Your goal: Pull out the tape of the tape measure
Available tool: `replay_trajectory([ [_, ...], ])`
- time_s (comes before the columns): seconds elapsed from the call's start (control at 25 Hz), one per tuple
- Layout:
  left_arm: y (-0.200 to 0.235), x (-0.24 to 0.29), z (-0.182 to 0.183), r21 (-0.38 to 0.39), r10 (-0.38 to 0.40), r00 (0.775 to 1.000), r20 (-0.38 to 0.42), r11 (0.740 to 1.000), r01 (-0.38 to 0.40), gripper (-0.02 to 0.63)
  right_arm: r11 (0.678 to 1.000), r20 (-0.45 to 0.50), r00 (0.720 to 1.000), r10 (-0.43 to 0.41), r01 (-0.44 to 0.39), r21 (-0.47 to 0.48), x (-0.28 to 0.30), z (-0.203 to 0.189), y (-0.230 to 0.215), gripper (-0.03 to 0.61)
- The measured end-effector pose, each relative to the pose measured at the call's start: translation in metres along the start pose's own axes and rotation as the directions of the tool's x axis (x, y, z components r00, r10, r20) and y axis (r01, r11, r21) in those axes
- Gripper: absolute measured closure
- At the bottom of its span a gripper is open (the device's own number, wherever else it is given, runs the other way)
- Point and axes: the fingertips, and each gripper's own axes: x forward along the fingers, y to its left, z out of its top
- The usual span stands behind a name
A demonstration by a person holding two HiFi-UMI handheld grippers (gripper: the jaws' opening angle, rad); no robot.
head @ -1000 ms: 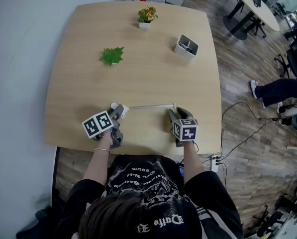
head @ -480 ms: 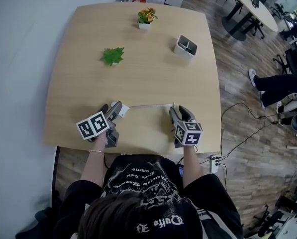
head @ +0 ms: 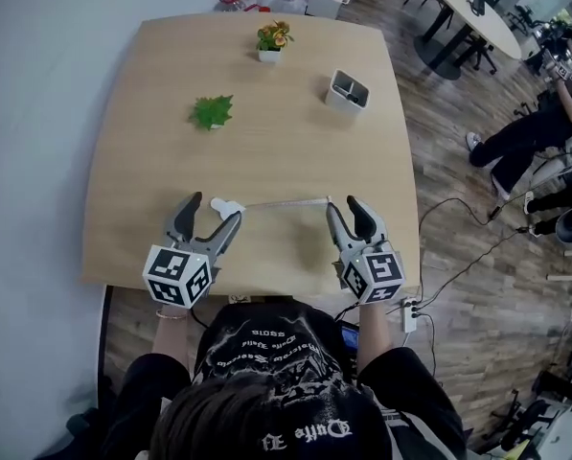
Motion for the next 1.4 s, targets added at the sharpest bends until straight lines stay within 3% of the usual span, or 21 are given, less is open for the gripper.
replay_trajectory([
  [0.08,-0.014,-0.015,0.012,0.056,-0.016,0.999,0.033,0.998,0.014,0.247,0.998,0.026,1.0,-0.001,0.002,-0.058,-0.012,0.014,0.011,0.39],
  [0.32,-0.027,-0.041,0.013,0.124,-0.009,0.998,0.063,0.992,0.001,0.247,0.991,0.061,0.998,-0.012,0.02,-0.136,-0.032,0.027,0.033,0.39],
  [0.52,-0.03,-0.045,0.02,0.116,-0.017,0.995,0.1,0.993,0.005,0.247,0.99,0.074,0.997,-0.016,0.026,-0.136,-0.034,0.028,0.037,0.39],
  [0.72,-0.037,-0.048,0.022,0.061,-0.067,0.99,0.127,0.996,0.059,0.247,0.992,0.073,0.997,-0.005,0.014,-0.124,-0.033,0.03,0.042,0.39],
  [0.88,-0.046,-0.05,0.017,0.111,-0.073,0.992,0.099,0.992,0.062,0.251,0.993,0.073,0.997,0.032,-0.023,-0.12,-0.031,0.034,0.051,0.391],
  [0.96,-0.051,-0.052,0.019,0.141,-0.075,0.991,0.111,0.988,0.059,0.311,0.989,0.062,0.996,0.061,-0.052,-0.138,-0.03,0.033,0.058,0.436],
  [1.0,-0.054,-0.052,0.021,0.144,-0.079,0.989,0.125,0.988,0.061,0.367,0.987,0.058,0.996,0.07,-0.061,-0.151,-0.029,0.032,0.062,0.449],
  [1.08,-0.058,-0.051,0.023,0.13,-0.101,0.985,0.138,0.988,0.083,0.491,0.984,0.061,0.995,0.076,-0.065,-0.164,-0.028,0.031,0.065,0.553],
  [1.16,-0.064,-0.048,0.02,0.115,-0.14,0.983,0.12,0.985,0.127,0.583,0.984,0.059,0.994,0.095,-0.085,-0.158,-0.027,0.031,0.068,0.572],
  [1.28,-0.069,-0.046,0.017,0.118,-0.16,0.982,0.103,0.982,0.147,0.611,0.98,0.055,0.99,0.13,-0.12,-0.159,-0.026,0.03,0.075,0.572],
  [1.4,-0.07,-0.045,0.017,0.123,-0.147,0.982,0.118,0.983,0.133,0.611,0.983,0.078,0.992,0.1,-0.087,-0.162,-0.027,0.031,0.072,0.574],
])
